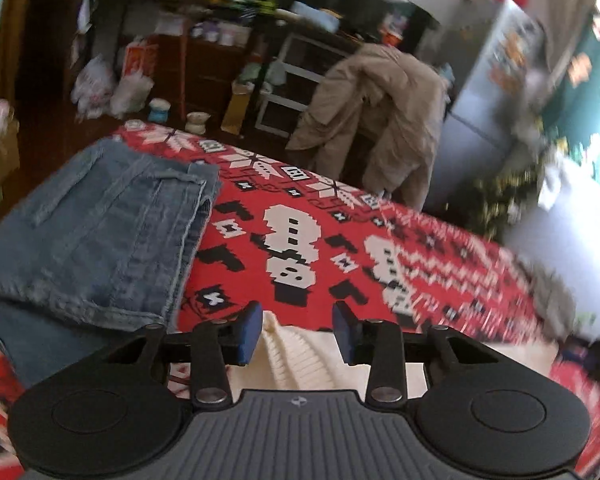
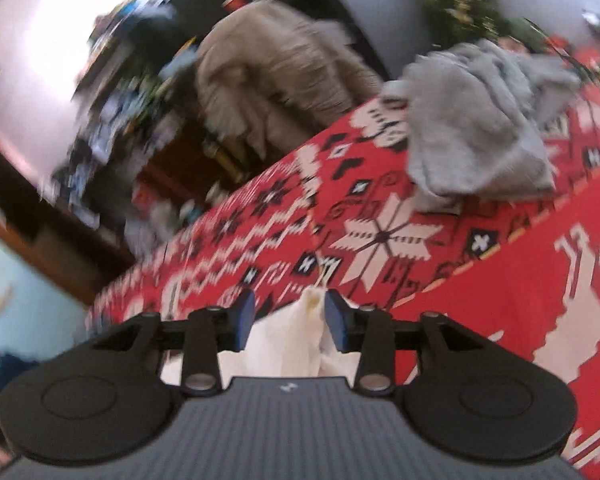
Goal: Fold clothes
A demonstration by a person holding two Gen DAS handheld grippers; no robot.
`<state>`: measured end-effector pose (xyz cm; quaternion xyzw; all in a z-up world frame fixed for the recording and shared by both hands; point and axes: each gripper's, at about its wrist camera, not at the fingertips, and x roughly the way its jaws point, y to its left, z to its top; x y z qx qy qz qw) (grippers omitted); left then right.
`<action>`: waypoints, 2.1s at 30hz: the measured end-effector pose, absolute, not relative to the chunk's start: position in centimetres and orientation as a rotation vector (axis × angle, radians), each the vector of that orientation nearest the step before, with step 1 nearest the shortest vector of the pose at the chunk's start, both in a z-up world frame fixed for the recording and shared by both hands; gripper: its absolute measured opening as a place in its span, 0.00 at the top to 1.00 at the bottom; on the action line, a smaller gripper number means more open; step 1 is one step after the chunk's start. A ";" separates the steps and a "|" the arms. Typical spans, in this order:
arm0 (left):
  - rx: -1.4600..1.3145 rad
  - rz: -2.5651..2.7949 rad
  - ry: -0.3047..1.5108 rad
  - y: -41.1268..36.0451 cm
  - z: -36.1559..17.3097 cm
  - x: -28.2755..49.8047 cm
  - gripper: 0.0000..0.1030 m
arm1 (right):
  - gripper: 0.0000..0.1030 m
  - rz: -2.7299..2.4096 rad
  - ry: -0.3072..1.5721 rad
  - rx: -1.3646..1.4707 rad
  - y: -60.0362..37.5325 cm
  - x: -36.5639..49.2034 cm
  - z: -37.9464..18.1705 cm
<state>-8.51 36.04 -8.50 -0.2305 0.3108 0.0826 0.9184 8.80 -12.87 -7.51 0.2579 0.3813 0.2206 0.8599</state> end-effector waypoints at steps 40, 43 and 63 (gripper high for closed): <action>-0.941 0.186 0.626 40.3 -14.7 -7.6 0.85 | 0.53 0.462 0.889 0.813 -13.1 13.3 -13.0; -0.912 0.209 0.633 40.2 -14.6 -7.6 0.95 | 0.86 0.462 0.890 0.741 -11.8 13.9 -12.9; -0.646 0.223 0.602 37.8 -12.5 -7.9 0.62 | 0.79 0.339 0.755 0.618 -12.1 13.6 -13.1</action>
